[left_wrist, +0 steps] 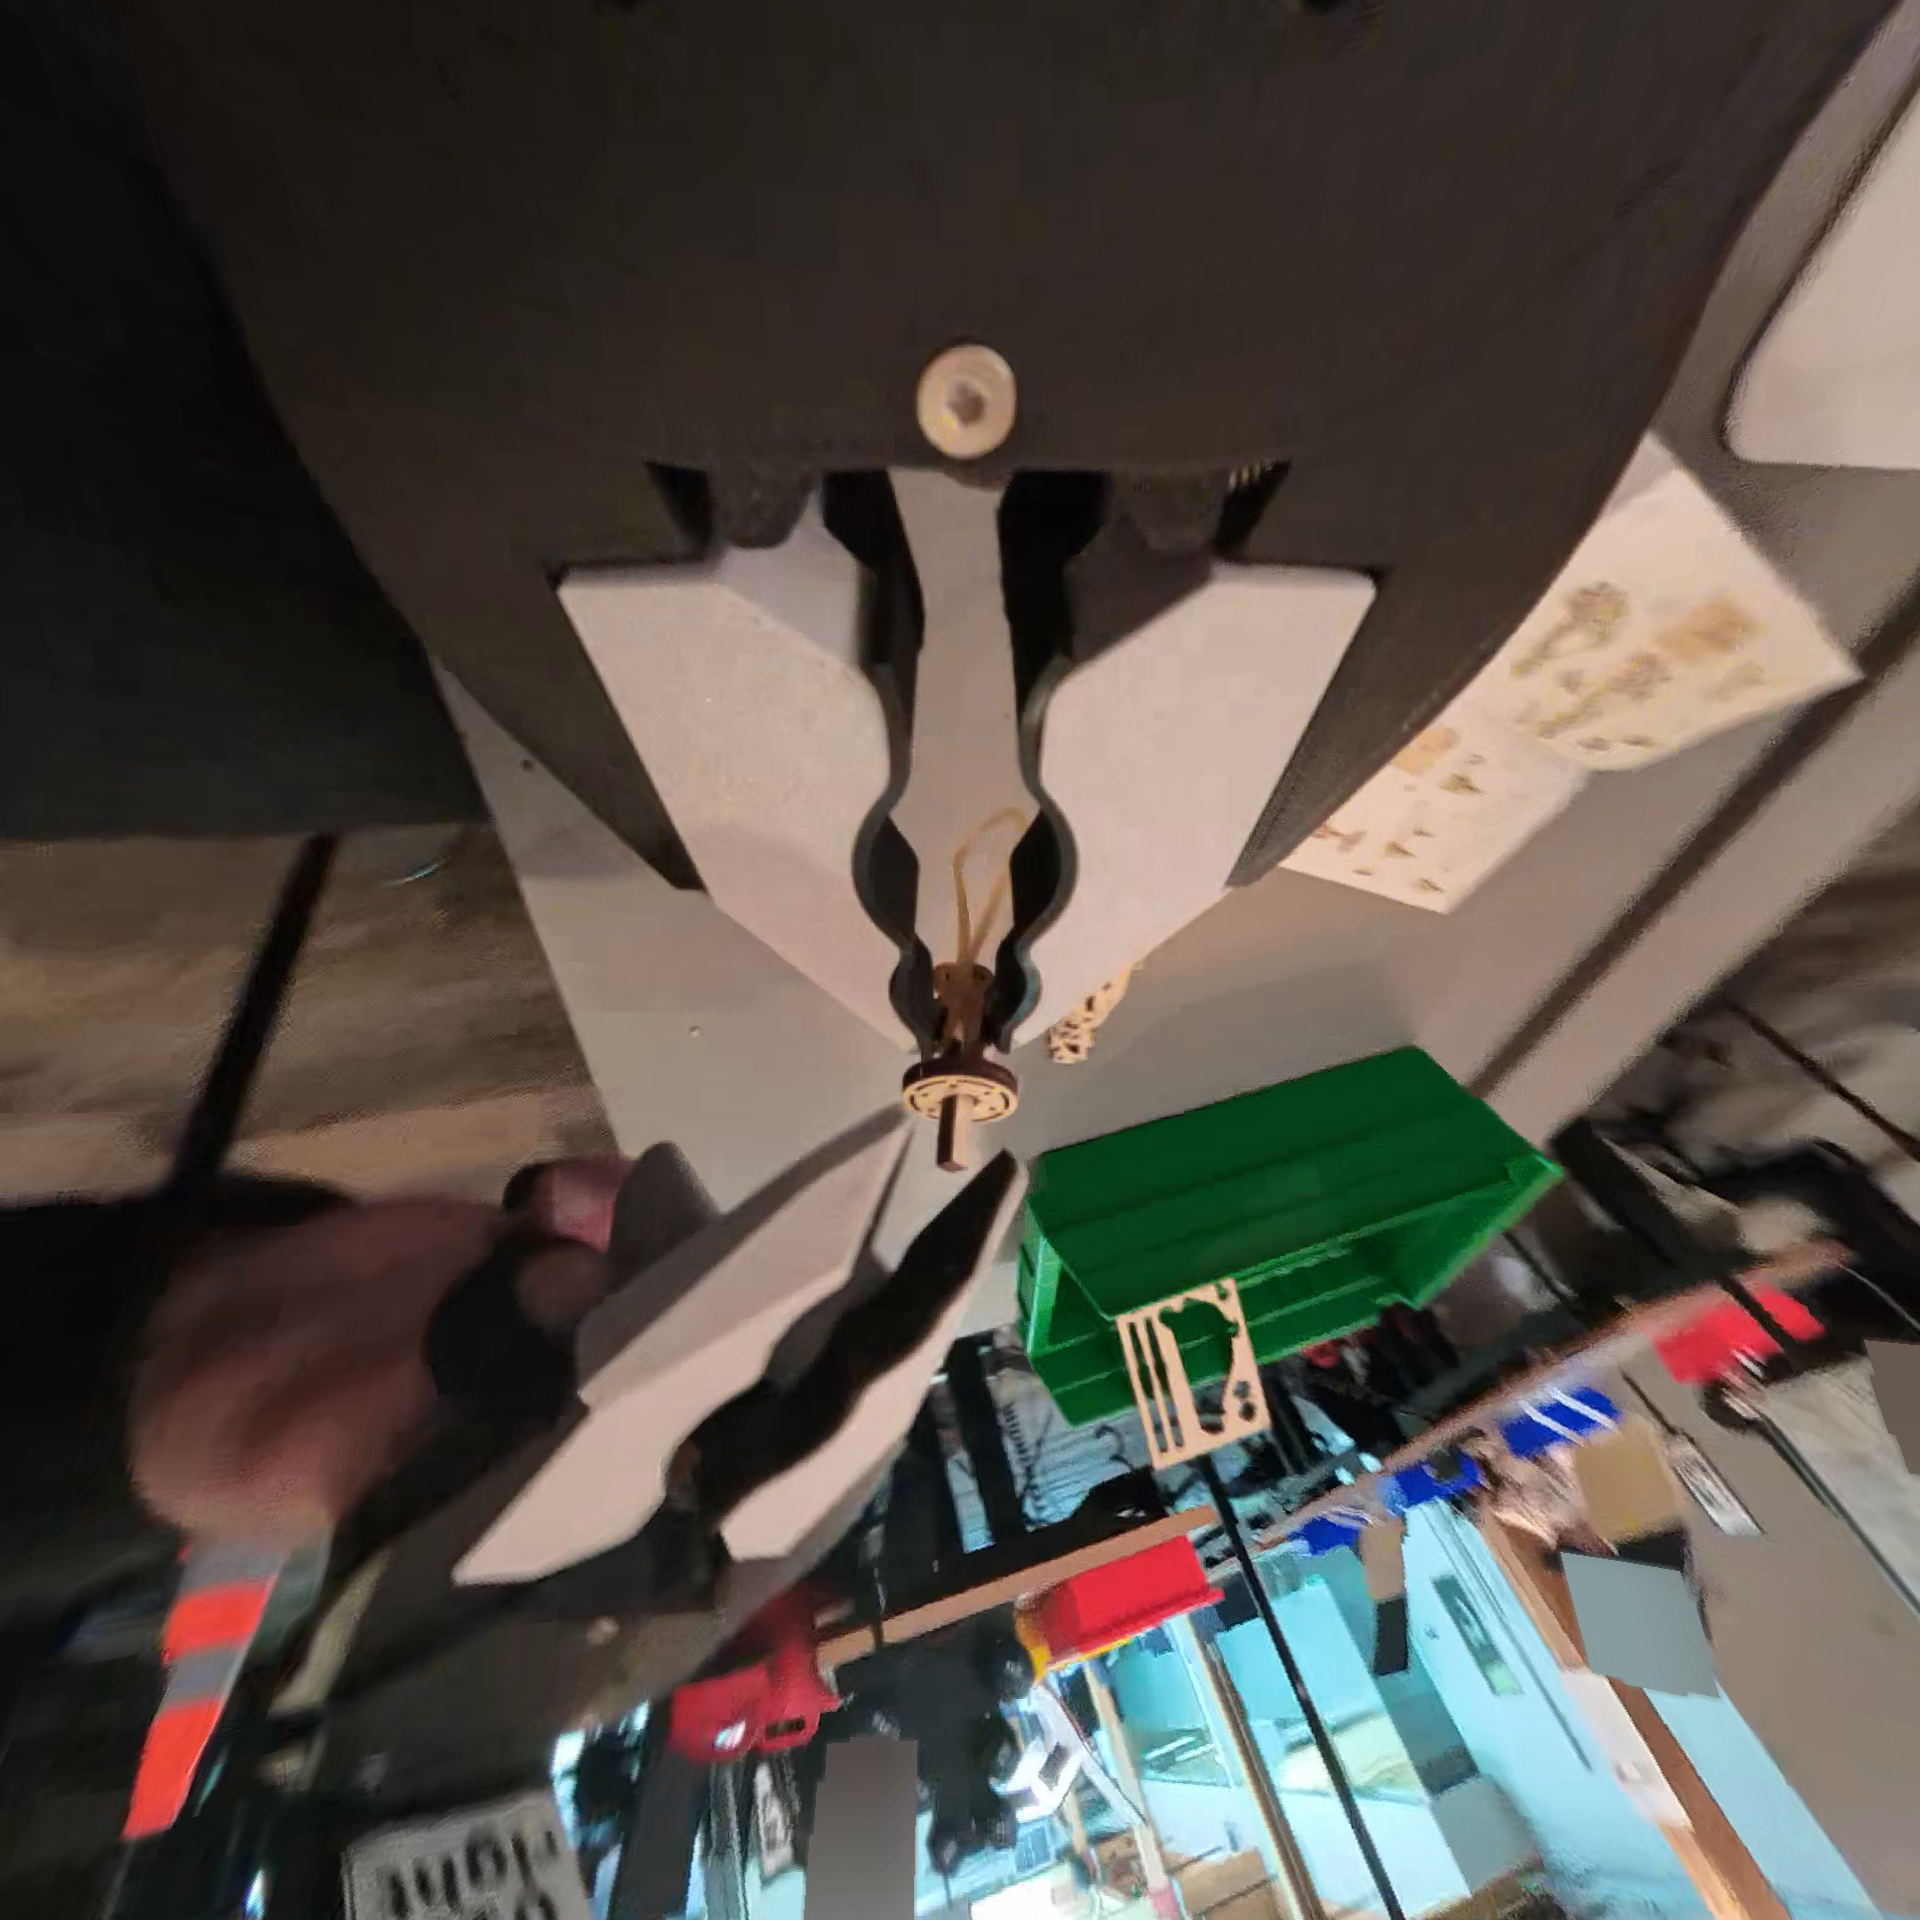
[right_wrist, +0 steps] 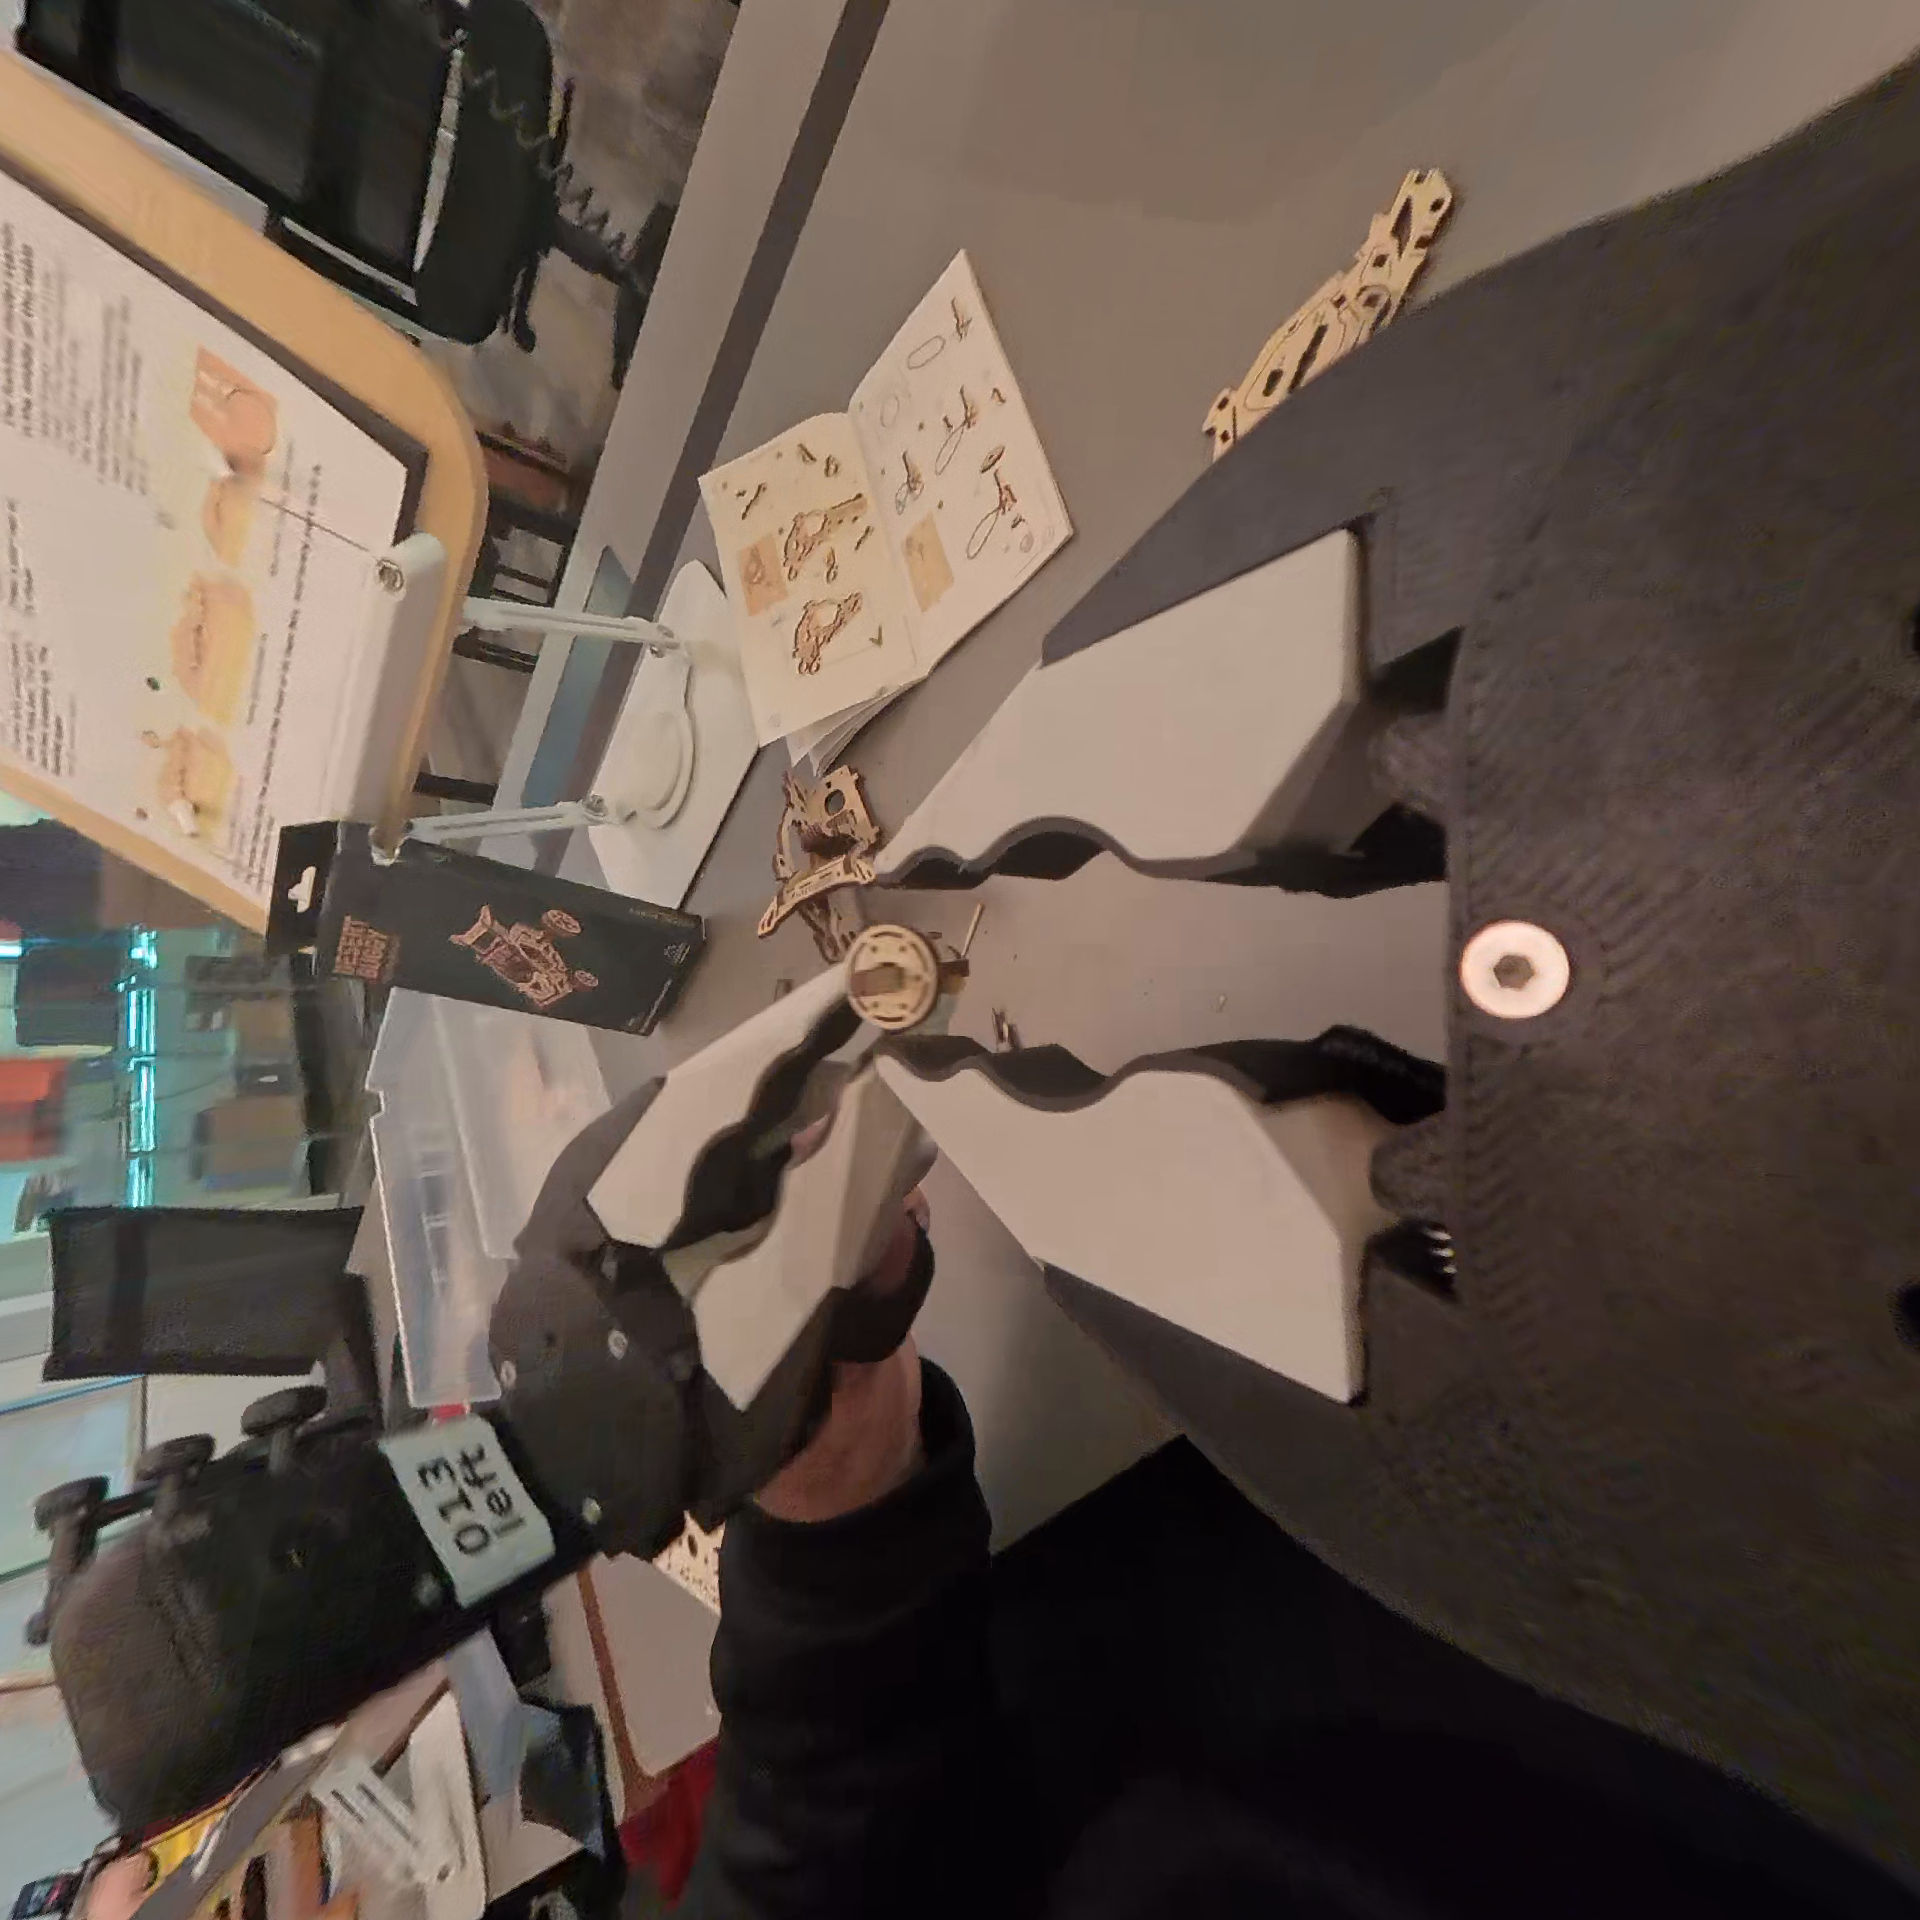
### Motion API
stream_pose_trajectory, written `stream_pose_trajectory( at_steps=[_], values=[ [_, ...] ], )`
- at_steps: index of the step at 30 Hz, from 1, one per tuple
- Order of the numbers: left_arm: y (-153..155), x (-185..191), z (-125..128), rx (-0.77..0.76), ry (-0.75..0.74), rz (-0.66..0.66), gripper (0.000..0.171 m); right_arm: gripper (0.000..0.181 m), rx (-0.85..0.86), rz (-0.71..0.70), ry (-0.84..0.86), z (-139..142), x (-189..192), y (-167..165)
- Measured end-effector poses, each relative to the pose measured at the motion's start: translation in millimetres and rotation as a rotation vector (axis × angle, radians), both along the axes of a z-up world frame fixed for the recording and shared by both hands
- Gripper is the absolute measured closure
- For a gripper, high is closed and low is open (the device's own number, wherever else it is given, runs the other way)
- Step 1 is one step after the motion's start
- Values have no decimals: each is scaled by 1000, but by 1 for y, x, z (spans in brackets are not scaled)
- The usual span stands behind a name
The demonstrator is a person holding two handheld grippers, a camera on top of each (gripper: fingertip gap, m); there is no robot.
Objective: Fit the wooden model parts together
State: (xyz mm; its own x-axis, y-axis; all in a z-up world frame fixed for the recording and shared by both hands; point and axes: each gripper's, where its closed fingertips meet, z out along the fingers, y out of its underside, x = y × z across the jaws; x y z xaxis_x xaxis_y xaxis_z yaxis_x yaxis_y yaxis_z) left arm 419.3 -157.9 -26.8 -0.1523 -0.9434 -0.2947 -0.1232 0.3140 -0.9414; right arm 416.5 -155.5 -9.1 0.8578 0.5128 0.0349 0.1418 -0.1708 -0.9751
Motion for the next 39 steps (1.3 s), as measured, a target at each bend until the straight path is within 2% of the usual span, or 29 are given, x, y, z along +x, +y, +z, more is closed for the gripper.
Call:
stream_pose_trajectory(
  at_steps=[3, 13, 16, 19, 23, 27, 29, 31, 34, 35, 37, 39],
  values=[
    [-10, 1, 2, 110, -27, 30, 163, 164, 24, 21, -28, 0, -5, -10],
    [-11, 1, 5, 125, -73, 34, 164, 180, 74, -32, -232, 1, -5, -12],
    [-10, 2, 0, 136, -55, 35, 164, 179, 51, -39, -271, -4, -4, -11],
    [-10, 5, -10, 96, -8, 27, 163, 180, -1, -41, -219, -13, 0, -10],
    [-12, 9, -26, 44, 56, 31, 160, 180, -66, -55, -32, -25, 6, -11],
    [-12, 11, -33, 96, 84, 51, 162, 178, -94, -65, 86, -32, 10, -13],
    [-9, 12, -33, 161, 90, 77, 163, 146, -124, -76, 47, -38, 13, -14],
    [-11, 13, -31, 213, 91, 79, 163, 141, -150, -53, -42, -44, 10, -16],
    [-8, 15, -30, 287, 97, 104, 163, 144, -166, -43, -146, -45, 7, -14],
    [-7, 14, -31, 292, 100, 105, 163, 151, -174, -40, -151, -45, 7, -13],
    [-7, 14, -31, 314, 96, 94, 163, 161, -182, -36, -114, -42, 9, -12],
    [-6, 13, -31, 348, 100, 106, 163, 164, -220, -26, -27, -42, 11, -11]
  ],
)
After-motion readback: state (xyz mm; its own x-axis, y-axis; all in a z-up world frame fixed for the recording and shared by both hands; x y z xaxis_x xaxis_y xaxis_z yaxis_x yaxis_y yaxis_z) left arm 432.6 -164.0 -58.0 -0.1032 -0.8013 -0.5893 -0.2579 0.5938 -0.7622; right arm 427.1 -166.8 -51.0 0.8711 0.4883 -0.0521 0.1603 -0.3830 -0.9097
